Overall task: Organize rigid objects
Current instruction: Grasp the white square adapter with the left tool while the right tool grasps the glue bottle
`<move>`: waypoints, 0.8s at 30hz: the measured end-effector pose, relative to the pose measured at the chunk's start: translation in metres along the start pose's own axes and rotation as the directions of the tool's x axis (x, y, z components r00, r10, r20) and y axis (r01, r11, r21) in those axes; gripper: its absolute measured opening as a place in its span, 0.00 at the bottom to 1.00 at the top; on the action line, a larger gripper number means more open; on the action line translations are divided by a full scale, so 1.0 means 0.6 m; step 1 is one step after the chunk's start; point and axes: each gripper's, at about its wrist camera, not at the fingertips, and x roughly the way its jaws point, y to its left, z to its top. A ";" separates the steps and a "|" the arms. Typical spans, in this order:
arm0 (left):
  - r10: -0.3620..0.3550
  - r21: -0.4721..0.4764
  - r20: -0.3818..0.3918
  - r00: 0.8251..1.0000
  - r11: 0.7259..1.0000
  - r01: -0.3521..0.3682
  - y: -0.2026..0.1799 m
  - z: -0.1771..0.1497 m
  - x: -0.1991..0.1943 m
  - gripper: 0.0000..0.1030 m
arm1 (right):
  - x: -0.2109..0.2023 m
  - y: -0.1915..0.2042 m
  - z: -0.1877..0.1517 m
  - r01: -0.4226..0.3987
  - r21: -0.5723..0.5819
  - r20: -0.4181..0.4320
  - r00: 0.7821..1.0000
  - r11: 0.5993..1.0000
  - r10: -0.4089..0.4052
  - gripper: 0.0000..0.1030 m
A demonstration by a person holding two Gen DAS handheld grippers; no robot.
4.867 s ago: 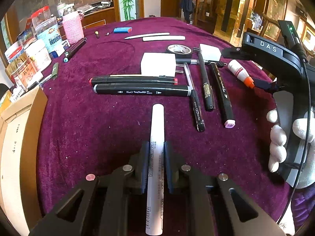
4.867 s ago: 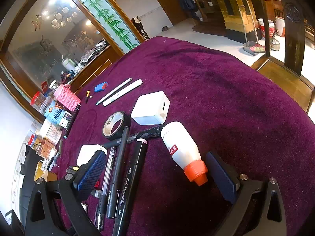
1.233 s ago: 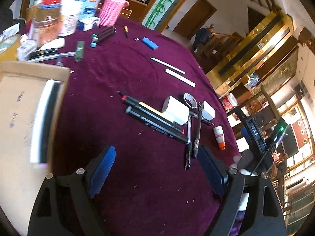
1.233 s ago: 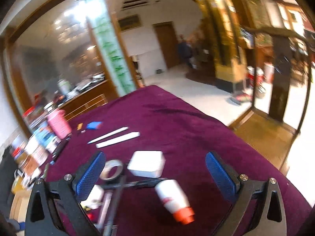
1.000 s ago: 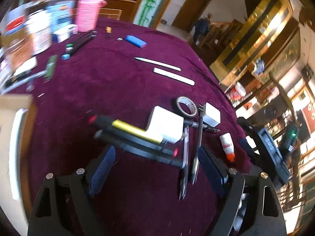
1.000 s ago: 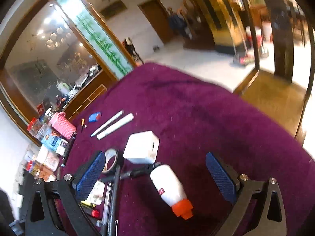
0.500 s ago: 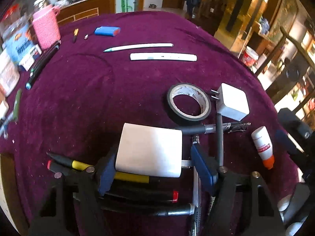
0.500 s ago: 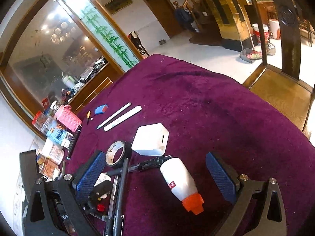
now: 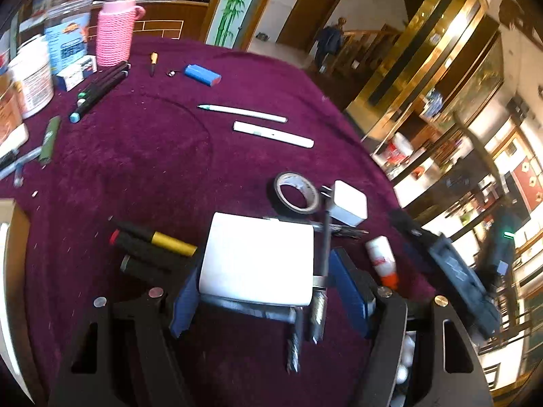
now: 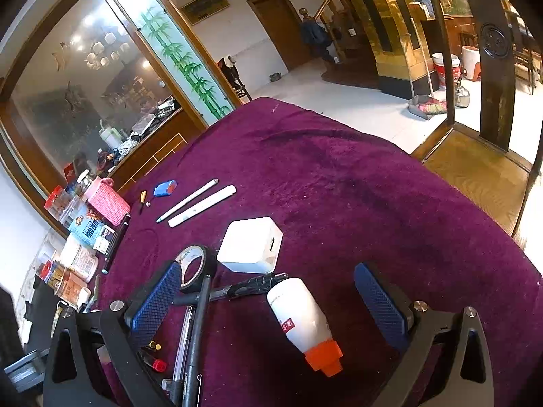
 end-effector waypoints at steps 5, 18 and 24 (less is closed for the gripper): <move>-0.053 -0.041 0.074 0.996 0.998 0.056 0.013 -0.040 -0.092 0.69 | 0.013 -0.025 0.003 -0.053 0.081 -0.042 0.998 0.995 0.057 0.99; -0.033 -0.140 0.188 0.982 0.988 0.060 0.110 -0.135 -0.220 0.69 | 0.005 0.019 0.008 0.036 -0.270 -0.201 0.975 0.962 -0.093 0.72; 0.001 -0.216 0.200 0.980 0.976 0.043 0.167 -0.164 -0.251 0.69 | 0.027 0.012 -0.014 0.078 -0.326 -0.256 0.952 0.942 -0.168 0.49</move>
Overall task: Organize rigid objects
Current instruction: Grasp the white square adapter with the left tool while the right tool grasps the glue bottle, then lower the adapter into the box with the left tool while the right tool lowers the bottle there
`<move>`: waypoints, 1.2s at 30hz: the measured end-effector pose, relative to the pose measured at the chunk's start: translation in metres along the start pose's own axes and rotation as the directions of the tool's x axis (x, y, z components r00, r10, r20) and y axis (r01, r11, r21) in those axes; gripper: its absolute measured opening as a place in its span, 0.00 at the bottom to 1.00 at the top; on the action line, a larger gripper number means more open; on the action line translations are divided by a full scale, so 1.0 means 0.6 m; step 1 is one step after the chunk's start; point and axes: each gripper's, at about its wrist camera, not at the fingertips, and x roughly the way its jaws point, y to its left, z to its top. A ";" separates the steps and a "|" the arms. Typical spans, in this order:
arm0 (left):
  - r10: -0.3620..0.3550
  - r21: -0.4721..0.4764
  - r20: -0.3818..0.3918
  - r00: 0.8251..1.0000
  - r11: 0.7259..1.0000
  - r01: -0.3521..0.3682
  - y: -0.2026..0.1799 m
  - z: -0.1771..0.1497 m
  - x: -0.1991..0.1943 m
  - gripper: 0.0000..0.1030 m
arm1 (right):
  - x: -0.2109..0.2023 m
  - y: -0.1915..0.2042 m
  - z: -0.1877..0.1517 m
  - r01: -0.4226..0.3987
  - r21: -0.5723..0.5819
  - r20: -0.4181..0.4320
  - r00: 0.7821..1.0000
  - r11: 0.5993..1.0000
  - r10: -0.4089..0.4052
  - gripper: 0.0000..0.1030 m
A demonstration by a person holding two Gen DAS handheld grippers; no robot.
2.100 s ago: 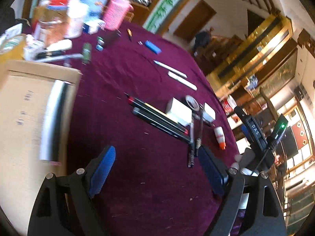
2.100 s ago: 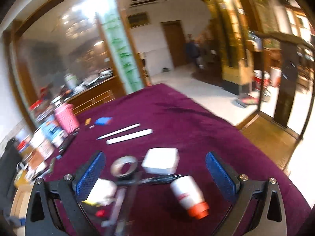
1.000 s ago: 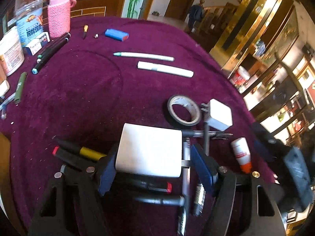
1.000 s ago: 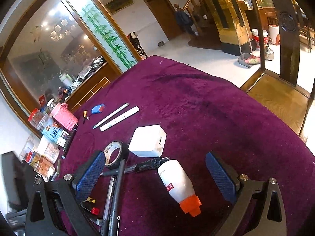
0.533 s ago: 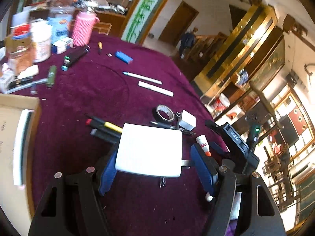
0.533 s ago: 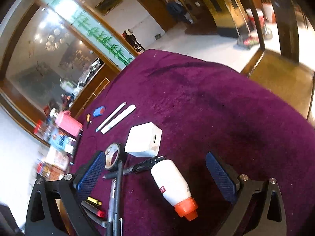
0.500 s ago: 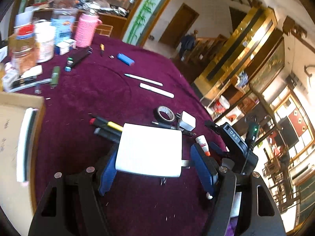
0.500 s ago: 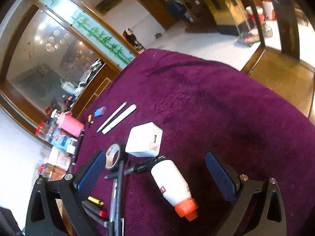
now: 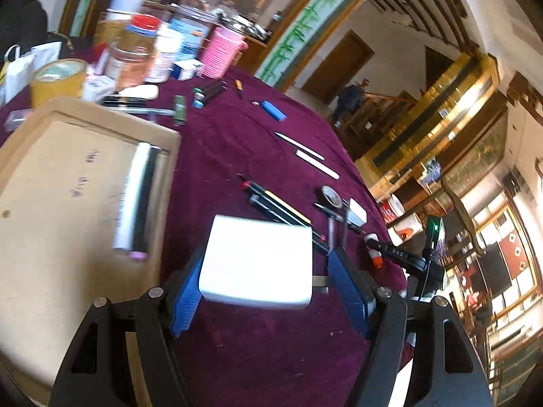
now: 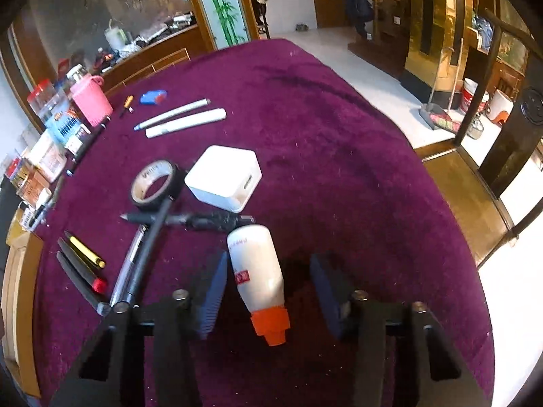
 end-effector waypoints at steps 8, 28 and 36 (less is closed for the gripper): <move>0.041 -0.006 0.071 0.997 0.999 -0.041 0.051 0.005 -0.065 0.37 | 0.001 0.003 -0.003 -0.002 -0.021 0.005 1.000 1.000 0.003 0.28; 0.211 0.359 -0.069 0.975 0.917 -0.173 -0.051 -0.022 0.069 0.67 | -0.073 0.090 -0.059 -0.296 -0.049 0.021 0.955 0.954 0.297 0.28; 0.410 0.451 -0.167 0.897 0.840 -0.300 -0.045 -0.027 0.189 0.67 | -0.093 0.109 -0.094 -0.412 -0.051 -0.006 0.911 0.910 0.412 0.28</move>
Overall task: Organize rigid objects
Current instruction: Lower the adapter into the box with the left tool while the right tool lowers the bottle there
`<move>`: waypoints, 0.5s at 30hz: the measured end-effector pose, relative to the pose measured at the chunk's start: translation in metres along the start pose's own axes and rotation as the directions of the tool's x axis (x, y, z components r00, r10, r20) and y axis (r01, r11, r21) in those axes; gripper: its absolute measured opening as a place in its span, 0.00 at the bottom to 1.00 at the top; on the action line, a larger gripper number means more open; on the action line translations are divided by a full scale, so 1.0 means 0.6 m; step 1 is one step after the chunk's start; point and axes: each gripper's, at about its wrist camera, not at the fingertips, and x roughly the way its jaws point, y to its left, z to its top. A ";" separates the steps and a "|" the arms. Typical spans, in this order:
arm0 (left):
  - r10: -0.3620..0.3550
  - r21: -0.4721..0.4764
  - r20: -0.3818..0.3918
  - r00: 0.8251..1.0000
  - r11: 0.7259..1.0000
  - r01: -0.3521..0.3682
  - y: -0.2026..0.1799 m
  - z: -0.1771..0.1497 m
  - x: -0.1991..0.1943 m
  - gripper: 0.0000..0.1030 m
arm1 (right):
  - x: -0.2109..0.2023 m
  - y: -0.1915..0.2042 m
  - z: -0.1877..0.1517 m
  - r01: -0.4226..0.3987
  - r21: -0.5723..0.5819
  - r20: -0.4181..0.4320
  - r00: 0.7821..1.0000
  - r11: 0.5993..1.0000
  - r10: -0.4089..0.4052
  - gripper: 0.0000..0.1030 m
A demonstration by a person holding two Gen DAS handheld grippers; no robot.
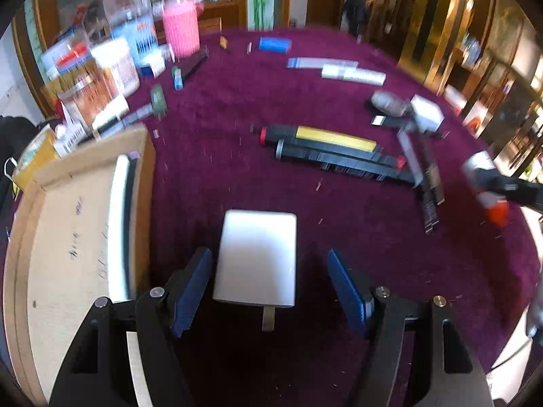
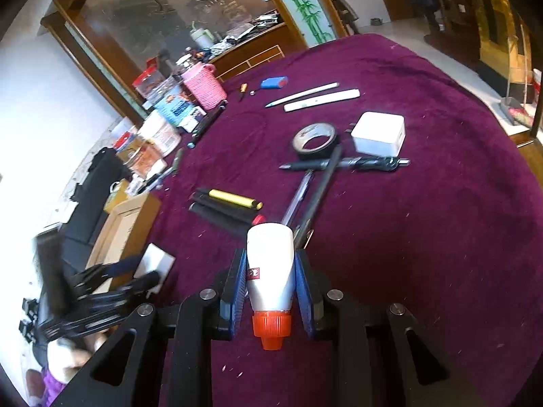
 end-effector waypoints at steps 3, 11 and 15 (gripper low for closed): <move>0.061 0.029 -0.008 0.998 0.998 -0.061 -0.009 -0.001 0.009 0.50 | -0.004 -0.002 -0.014 -0.016 0.013 0.002 1.000 1.000 0.016 0.29; -0.188 -0.068 0.071 0.980 0.979 0.193 0.003 -0.017 -0.029 0.44 | -0.007 -0.005 -0.038 -0.031 0.055 -0.003 0.999 0.998 0.032 0.29; -0.296 -0.109 0.153 0.943 0.943 0.314 0.021 -0.027 -0.081 0.44 | -0.005 0.025 -0.032 -0.073 0.033 -0.018 0.997 0.997 0.074 0.29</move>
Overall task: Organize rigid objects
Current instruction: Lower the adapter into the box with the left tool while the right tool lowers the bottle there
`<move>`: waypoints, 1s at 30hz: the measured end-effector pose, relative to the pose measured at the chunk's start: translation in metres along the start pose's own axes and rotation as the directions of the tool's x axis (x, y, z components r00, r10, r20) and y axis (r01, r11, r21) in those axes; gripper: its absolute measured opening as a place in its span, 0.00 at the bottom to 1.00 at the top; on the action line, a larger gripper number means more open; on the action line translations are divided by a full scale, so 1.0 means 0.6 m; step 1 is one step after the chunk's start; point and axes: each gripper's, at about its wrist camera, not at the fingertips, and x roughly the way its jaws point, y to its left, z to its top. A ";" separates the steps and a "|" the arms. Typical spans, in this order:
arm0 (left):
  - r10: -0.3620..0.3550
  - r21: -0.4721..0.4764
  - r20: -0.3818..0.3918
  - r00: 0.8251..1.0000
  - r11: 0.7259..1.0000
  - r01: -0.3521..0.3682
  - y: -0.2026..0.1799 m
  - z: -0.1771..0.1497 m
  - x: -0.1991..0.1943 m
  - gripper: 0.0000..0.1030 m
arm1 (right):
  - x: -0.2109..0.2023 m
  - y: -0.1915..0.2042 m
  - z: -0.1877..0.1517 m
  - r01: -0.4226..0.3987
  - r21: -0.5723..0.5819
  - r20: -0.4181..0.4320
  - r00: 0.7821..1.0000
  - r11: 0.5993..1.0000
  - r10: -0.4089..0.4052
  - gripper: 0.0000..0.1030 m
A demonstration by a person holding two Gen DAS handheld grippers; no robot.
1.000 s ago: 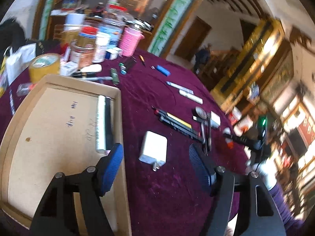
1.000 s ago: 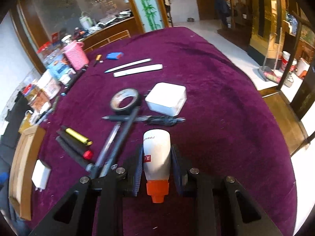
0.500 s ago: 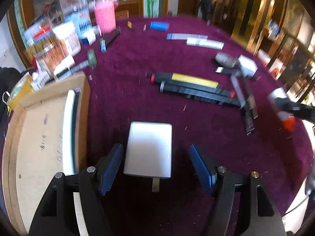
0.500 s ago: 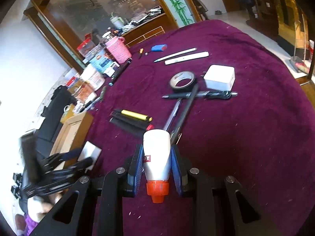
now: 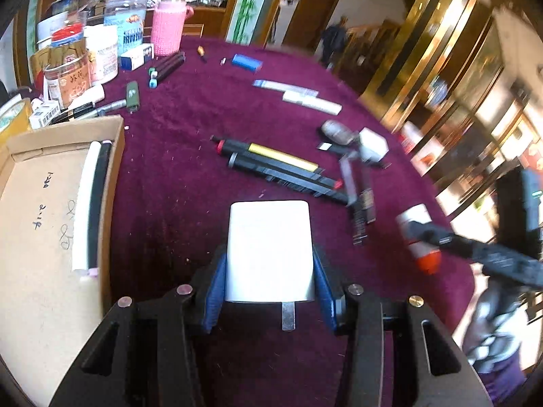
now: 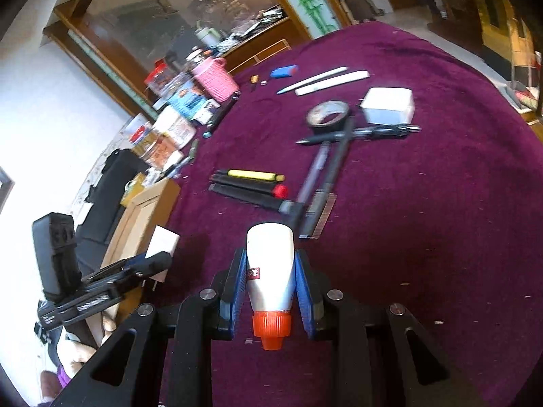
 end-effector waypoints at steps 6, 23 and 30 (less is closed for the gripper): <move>-0.035 -0.110 0.097 0.995 0.993 0.045 0.074 0.018 -0.097 0.44 | 0.010 0.092 0.037 -0.155 -0.044 -0.025 0.988 0.987 0.154 0.29; 0.209 -0.374 -0.016 0.978 0.906 -0.200 0.394 0.058 -0.085 0.44 | 0.358 0.419 0.079 -0.245 -0.095 -0.300 0.931 0.965 0.207 0.29; 0.165 -0.371 -0.030 0.986 0.914 -0.164 0.401 0.077 -0.051 0.44 | 0.414 0.390 0.085 -0.112 -0.117 -0.277 0.958 0.987 0.076 0.30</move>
